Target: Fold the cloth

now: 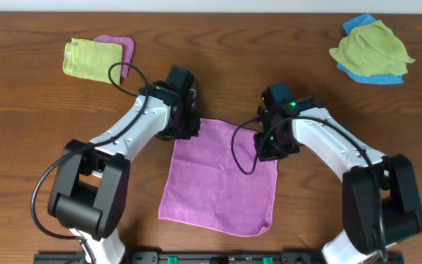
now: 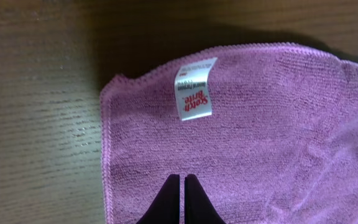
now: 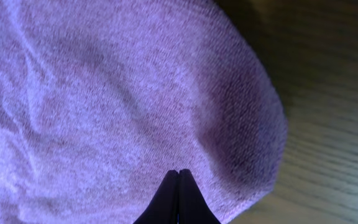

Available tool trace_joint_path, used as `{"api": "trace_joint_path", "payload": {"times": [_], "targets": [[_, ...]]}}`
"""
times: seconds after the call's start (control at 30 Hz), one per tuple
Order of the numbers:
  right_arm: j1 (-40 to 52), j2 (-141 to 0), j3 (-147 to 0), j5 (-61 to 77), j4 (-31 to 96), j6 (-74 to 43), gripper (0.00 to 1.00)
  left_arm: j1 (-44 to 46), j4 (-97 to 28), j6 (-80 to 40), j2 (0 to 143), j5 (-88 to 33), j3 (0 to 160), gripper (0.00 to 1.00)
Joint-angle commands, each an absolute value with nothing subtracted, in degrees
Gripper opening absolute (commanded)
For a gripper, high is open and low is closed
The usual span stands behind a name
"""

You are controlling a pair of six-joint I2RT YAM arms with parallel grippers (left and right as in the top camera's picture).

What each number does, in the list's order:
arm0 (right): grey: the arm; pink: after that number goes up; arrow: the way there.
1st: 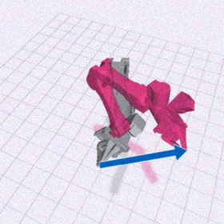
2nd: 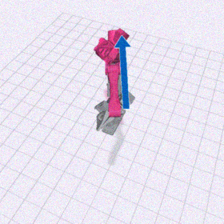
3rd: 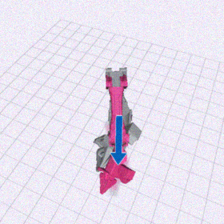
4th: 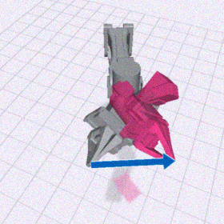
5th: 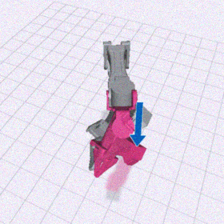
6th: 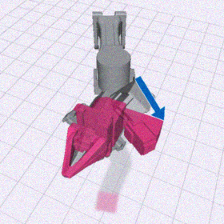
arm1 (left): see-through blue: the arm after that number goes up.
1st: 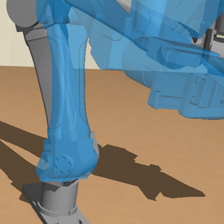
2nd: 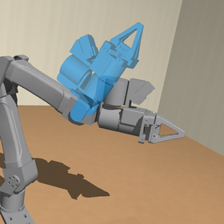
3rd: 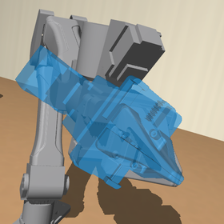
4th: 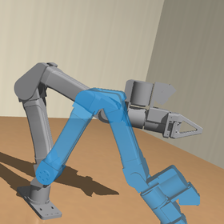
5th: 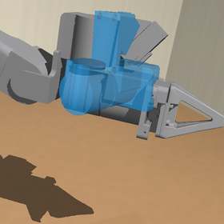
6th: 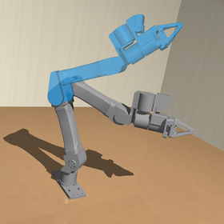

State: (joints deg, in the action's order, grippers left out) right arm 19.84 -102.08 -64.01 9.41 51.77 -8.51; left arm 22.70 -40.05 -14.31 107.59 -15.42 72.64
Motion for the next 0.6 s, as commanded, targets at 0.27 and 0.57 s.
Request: {"api": "trace_joint_path", "payload": {"times": [0.27, 0.57], "targets": [[19.79, -103.09, -63.64, 3.18, 51.33, -10.61, 0.02, 22.59, -39.33, -13.50, 109.51, -13.96, 72.31, 0.06], [19.79, -103.09, -63.64, -0.23, 50.09, -11.16, 0.02, 22.87, -37.10, -13.52, 111.44, -13.93, 72.31, 0.06]]}}
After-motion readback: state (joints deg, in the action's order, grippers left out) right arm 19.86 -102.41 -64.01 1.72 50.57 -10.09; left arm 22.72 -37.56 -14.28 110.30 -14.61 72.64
